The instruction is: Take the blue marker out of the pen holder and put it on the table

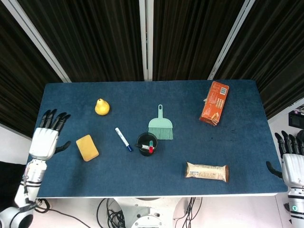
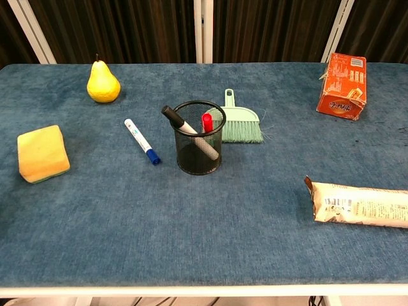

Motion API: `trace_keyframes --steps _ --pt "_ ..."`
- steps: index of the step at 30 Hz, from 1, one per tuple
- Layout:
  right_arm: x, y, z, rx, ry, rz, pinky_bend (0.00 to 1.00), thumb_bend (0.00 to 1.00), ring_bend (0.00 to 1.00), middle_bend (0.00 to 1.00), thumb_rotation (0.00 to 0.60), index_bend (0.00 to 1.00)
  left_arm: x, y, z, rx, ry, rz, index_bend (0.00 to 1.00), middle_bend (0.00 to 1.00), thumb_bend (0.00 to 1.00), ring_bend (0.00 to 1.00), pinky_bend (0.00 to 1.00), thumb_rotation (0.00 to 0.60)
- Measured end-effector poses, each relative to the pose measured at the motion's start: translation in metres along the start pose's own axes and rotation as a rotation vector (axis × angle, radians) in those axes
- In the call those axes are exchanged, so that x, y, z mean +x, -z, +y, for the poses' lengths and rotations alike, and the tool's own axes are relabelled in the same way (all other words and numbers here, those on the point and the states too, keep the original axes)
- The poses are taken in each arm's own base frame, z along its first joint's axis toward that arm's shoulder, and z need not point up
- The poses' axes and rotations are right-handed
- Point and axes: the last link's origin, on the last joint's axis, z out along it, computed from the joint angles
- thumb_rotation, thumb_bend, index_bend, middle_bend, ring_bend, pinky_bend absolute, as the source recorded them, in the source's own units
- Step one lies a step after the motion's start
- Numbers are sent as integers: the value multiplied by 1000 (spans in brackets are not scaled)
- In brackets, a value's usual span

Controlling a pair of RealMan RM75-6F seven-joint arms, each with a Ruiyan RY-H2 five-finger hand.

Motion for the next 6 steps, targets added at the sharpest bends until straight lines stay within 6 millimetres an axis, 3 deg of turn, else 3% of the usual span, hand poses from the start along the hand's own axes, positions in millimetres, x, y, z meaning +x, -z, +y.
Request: trace_keyframes --steps 3,6 --pt "-6 -1 -3 14 -13 1 0 176 0 0 600 0 -3 29 -31 56 -77 -4 162 118 157 0 31 600" --pt "-8 -2 -9 35 -12 1 0 176 0 0 600 0 -4 55 -49 103 -90 -25 162 118 157 0 28 600"
